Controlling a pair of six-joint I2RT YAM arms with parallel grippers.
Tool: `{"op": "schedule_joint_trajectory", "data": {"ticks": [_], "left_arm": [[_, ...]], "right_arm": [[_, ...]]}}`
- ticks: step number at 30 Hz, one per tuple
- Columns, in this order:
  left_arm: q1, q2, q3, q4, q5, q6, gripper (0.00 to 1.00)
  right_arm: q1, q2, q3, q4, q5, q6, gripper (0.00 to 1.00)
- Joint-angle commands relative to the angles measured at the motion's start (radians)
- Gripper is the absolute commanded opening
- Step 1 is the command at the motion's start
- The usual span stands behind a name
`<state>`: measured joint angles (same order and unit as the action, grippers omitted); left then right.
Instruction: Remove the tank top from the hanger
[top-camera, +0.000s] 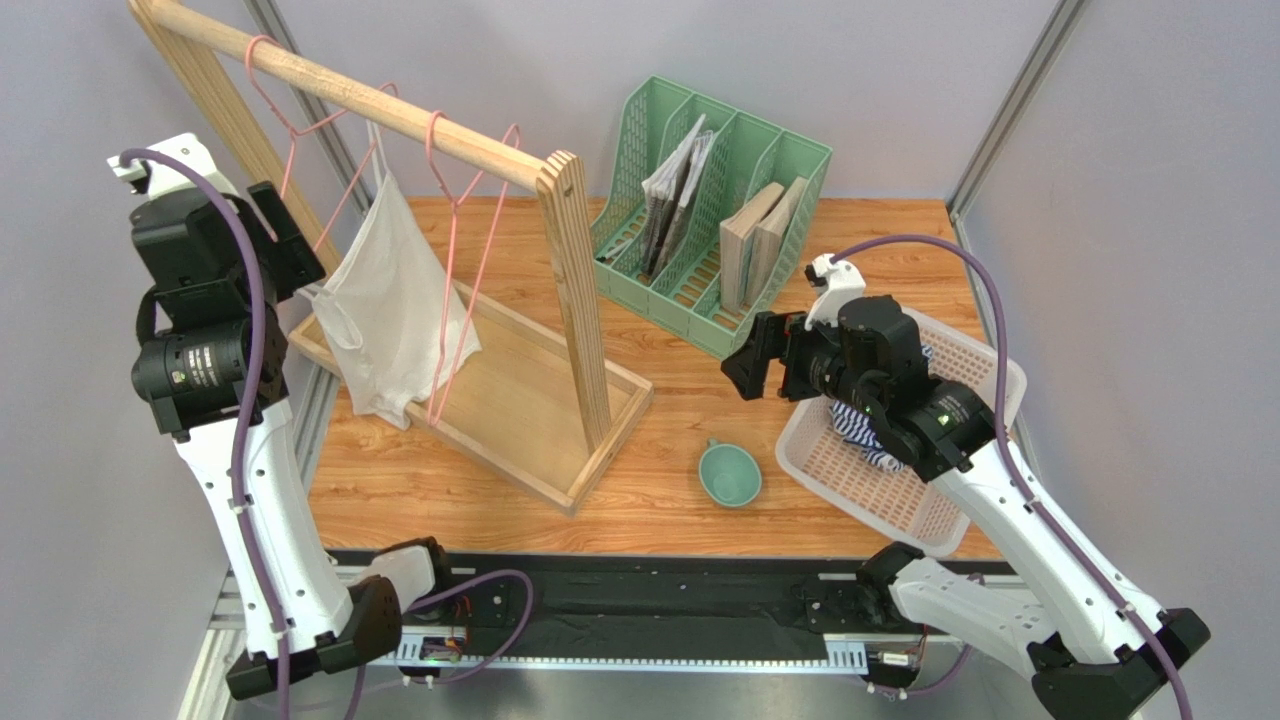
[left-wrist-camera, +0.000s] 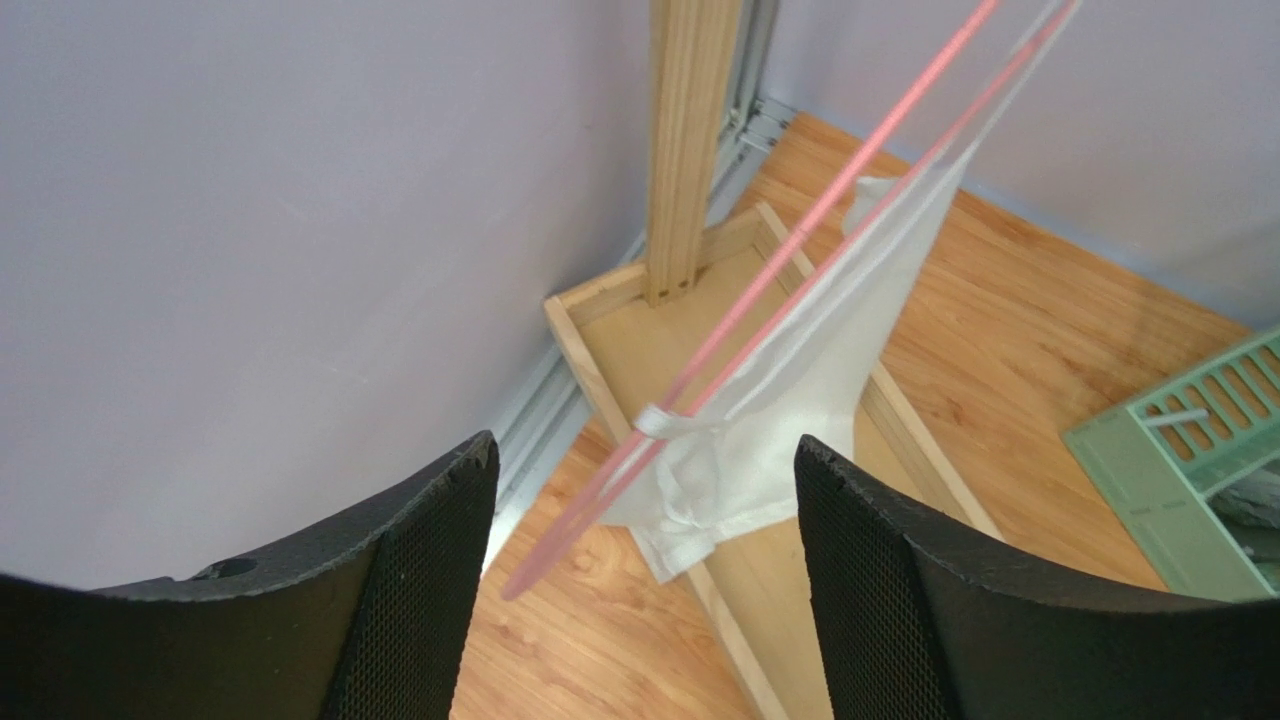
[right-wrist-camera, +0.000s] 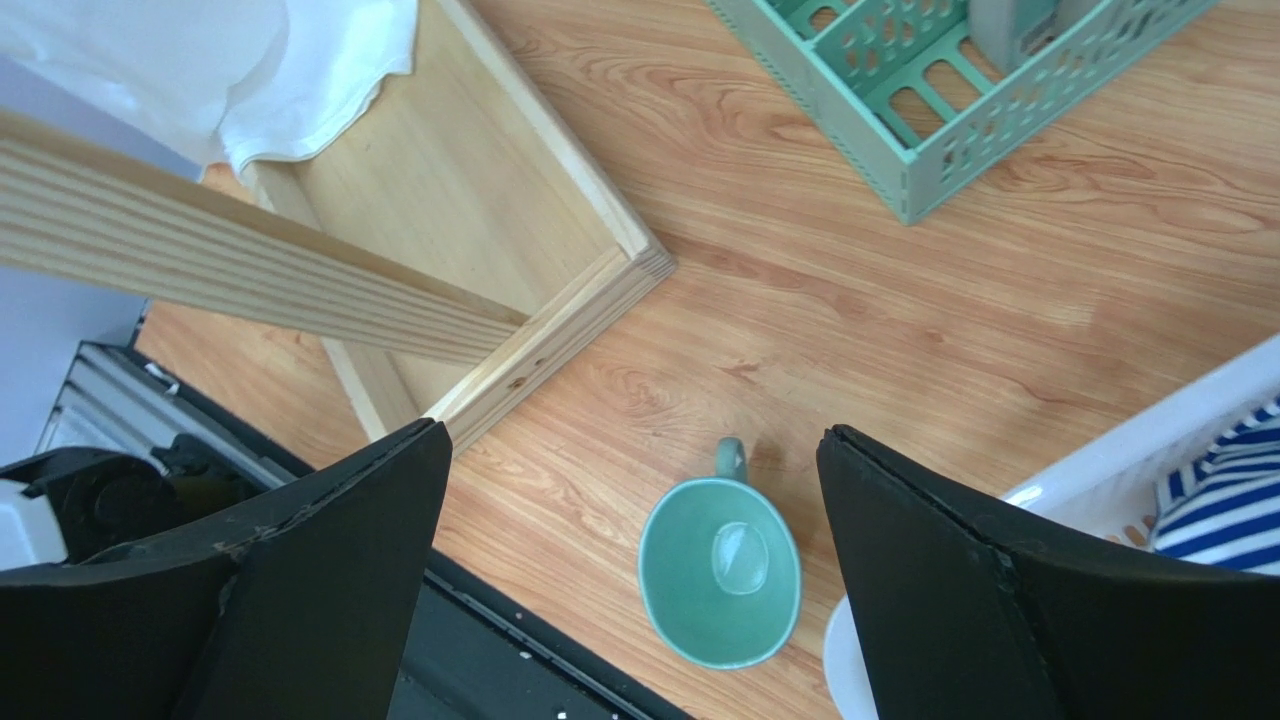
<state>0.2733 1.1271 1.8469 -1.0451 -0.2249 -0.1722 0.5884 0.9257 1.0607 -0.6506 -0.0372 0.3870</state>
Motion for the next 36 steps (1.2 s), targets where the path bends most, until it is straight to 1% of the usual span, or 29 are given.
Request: {"op": "schedule_joint_trajectory", "data": {"ticks": [1,3,6,9,13,16,19,22,23,24,28,31,36], "left_arm": [[0.06,-0.007,-0.009,0.08,0.081,0.103,0.76],[0.064,0.003,-0.031,0.094,0.128,0.103,0.76],[0.086,0.048,-0.025,0.083,0.151,0.089,0.75],[0.116,0.051,-0.061,0.123,0.214,0.088,0.75],[0.135,0.063,-0.103,0.155,0.19,0.095,0.77],[0.133,0.068,-0.141,0.184,0.197,0.089,0.76],[0.133,0.051,-0.193,0.22,0.265,0.073,0.74],[0.133,0.014,-0.253,0.27,0.305,0.045,0.68],[0.133,-0.006,-0.277,0.281,0.312,0.037,0.62],[0.133,-0.013,-0.287,0.301,0.331,0.031,0.59],[0.133,-0.042,-0.31,0.316,0.355,0.01,0.51],[0.133,-0.053,-0.318,0.326,0.383,0.0,0.49],[0.133,-0.05,-0.299,0.319,0.412,-0.004,0.51]], "right_arm": [[0.004,-0.016,-0.01,0.054,-0.09,-0.02,1.0],[0.004,-0.03,-0.015,0.057,-0.09,-0.022,1.0],[0.005,-0.053,-0.019,0.058,-0.099,-0.023,1.0],[0.004,-0.077,-0.033,0.074,-0.116,-0.025,1.0],[0.004,-0.088,-0.039,0.08,-0.131,-0.027,1.0],[0.004,-0.088,-0.042,0.088,-0.145,-0.027,1.0],[0.004,-0.084,-0.045,0.092,-0.151,-0.025,1.0],[0.004,-0.08,-0.044,0.092,-0.151,-0.025,1.0],[0.004,-0.082,-0.042,0.091,-0.151,-0.025,1.0],[0.004,-0.082,-0.042,0.092,-0.151,-0.025,1.0],[0.004,-0.082,-0.042,0.091,-0.144,-0.025,1.0],[0.004,-0.076,-0.044,0.092,-0.139,-0.025,1.0],[0.004,-0.073,-0.041,0.089,-0.136,-0.025,1.0]]}}
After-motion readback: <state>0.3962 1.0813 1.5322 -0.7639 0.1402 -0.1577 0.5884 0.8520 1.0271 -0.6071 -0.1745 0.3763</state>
